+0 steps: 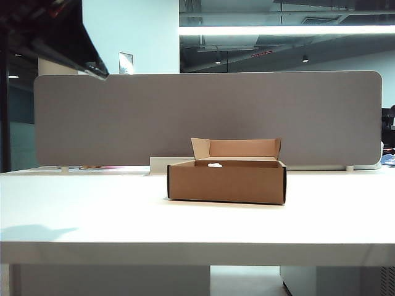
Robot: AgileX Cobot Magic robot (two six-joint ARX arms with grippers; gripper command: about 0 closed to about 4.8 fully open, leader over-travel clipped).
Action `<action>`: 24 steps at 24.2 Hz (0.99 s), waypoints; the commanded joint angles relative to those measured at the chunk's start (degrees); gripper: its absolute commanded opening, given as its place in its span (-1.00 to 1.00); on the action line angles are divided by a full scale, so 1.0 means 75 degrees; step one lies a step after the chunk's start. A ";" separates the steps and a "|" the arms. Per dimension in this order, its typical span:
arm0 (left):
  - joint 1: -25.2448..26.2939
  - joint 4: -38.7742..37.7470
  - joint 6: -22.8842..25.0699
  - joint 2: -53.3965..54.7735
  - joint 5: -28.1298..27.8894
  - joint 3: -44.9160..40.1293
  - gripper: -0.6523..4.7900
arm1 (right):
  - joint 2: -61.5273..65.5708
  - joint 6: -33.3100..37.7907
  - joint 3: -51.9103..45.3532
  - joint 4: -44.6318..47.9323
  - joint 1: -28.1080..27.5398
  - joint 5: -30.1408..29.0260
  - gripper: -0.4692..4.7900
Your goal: Pick up all the paper balls on the table and put them in the paper box.
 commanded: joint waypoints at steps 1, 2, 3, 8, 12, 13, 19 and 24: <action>-0.0017 0.0941 -0.0597 -0.0420 -0.0551 -0.0562 -0.78 | -0.0015 0.0012 -0.0035 0.0061 0.0000 0.0029 -0.84; 0.0105 0.1262 -0.0600 -0.0898 -0.0968 -0.0994 -0.78 | -0.0015 0.0012 -0.0035 0.0064 0.0000 0.0026 -0.84; 0.0219 0.1565 -0.0586 -0.1247 -0.0988 -0.1349 -0.78 | -0.0015 0.0012 -0.0035 0.0061 0.0000 0.0029 -0.84; 0.1148 0.2040 -0.0615 -0.2492 -0.0527 -0.2579 -0.78 | -0.0015 0.0012 -0.0035 0.0052 0.0000 0.0026 -0.84; 0.2428 0.2766 -0.1373 -0.3666 -0.0198 -0.3620 -0.78 | -0.0015 0.0012 -0.0035 0.0052 0.0000 0.0029 -0.84; 0.2550 0.2894 -0.1431 -0.3826 -0.0201 -0.3762 -0.78 | -0.0015 0.0012 -0.0035 0.0050 0.0000 0.0029 -0.84; 0.2833 0.3098 -0.1443 -0.4733 -0.0239 -0.4380 -0.78 | -0.0015 0.0012 -0.0035 0.0050 0.0000 0.0026 -0.84; 0.3083 0.3287 -0.1445 -0.5450 -0.0029 -0.4873 -0.78 | -0.0015 0.0012 -0.0035 0.0050 0.0000 0.0029 -0.84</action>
